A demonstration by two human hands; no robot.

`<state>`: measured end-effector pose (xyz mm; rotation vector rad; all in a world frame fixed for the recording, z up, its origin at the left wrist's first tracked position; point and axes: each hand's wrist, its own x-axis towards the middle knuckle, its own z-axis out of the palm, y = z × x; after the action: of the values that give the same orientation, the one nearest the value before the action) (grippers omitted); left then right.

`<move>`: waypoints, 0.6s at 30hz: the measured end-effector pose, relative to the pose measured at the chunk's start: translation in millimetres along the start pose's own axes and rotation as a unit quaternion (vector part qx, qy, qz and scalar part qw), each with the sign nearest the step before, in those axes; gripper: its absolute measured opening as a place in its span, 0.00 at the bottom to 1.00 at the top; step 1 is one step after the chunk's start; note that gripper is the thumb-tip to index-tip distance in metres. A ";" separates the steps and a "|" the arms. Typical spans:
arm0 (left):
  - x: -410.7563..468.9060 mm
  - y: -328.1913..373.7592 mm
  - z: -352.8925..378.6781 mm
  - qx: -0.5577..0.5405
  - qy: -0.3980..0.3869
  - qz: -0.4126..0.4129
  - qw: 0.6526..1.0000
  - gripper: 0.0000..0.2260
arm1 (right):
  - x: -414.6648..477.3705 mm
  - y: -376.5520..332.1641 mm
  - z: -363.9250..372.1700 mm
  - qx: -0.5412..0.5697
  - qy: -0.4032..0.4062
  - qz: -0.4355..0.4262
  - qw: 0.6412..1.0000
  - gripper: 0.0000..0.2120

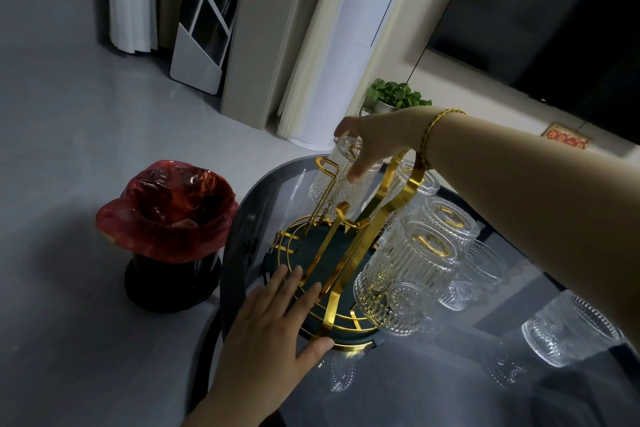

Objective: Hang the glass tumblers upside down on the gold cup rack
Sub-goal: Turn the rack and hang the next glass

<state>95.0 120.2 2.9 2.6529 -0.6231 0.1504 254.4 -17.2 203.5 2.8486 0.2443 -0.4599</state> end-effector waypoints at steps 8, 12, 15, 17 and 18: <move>-16.7 12.8 -5.9 -0.020 0.056 0.048 0.997 0.23 | -57.8 25.3 -19.4 0.153 0.164 0.021 0.974 0.32; -32.9 41.6 -12.7 -0.098 0.082 0.090 0.988 0.29 | -119.6 64.9 -5.6 0.268 0.274 0.063 0.921 0.27; -39.8 73.7 -3.9 -0.090 0.112 0.169 0.975 0.30 | -175.5 90.2 29.6 0.378 0.334 0.065 0.861 0.23; -42.0 93.3 4.9 -0.082 0.105 0.206 0.969 0.31 | -209.7 105.7 63.2 0.450 0.389 0.057 0.802 0.19; -42.2 100.9 9.0 -0.079 0.090 0.213 0.970 0.32 | -224.3 112.4 82.7 0.475 0.424 0.064 0.769 0.16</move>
<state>12.2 51.1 23.4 2.2878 -1.0842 0.4402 43.4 -174.7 224.9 3.7896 -0.0915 1.1212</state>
